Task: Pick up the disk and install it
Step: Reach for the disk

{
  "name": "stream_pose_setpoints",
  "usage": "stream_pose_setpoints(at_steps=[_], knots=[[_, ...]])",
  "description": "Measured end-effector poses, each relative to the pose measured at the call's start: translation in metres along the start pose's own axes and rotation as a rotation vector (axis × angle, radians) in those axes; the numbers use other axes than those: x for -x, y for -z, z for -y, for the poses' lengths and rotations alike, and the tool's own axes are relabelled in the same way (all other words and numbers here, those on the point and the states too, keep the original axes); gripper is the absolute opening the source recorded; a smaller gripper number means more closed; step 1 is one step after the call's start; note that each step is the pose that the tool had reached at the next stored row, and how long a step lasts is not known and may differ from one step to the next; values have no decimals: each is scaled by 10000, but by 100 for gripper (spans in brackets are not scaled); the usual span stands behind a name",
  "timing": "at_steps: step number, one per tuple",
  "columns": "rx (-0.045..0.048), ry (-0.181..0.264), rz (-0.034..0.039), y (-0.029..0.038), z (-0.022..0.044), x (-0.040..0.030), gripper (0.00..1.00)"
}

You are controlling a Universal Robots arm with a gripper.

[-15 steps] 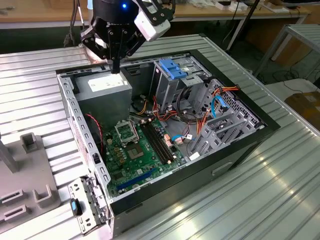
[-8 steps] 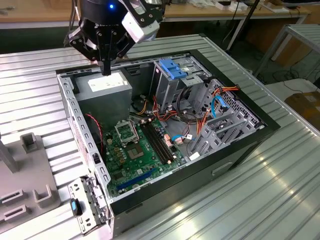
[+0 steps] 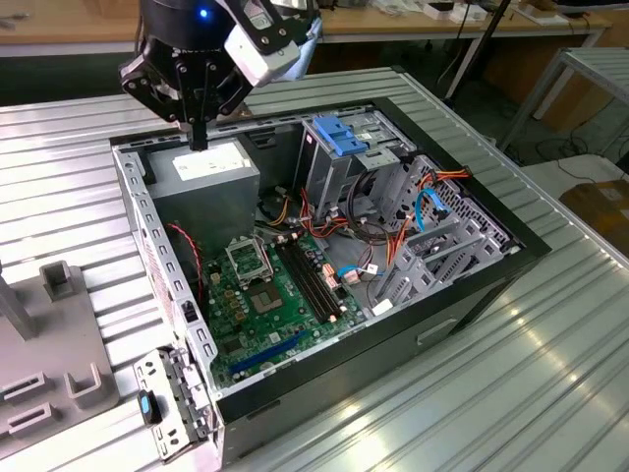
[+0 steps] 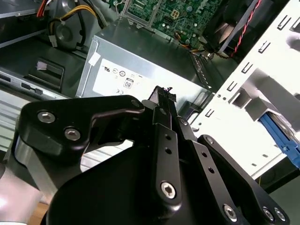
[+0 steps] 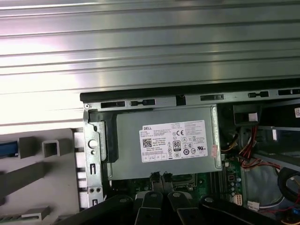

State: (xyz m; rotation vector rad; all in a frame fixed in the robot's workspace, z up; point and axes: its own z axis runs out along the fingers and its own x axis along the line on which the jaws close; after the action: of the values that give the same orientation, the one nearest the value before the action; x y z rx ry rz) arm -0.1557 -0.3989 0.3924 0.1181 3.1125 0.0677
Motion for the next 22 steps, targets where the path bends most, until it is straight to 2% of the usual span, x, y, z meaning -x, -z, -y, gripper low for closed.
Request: stream_pose_setpoints(at_steps=[9,12,15,18,22], knots=[[0,0,0,2,10,-135,11],[0,1,0,4,17,-220,11],[0,0,0,7,26,-337,11],[0,1,0,8,31,-402,11],[-1,0,0,9,41,-537,11]])
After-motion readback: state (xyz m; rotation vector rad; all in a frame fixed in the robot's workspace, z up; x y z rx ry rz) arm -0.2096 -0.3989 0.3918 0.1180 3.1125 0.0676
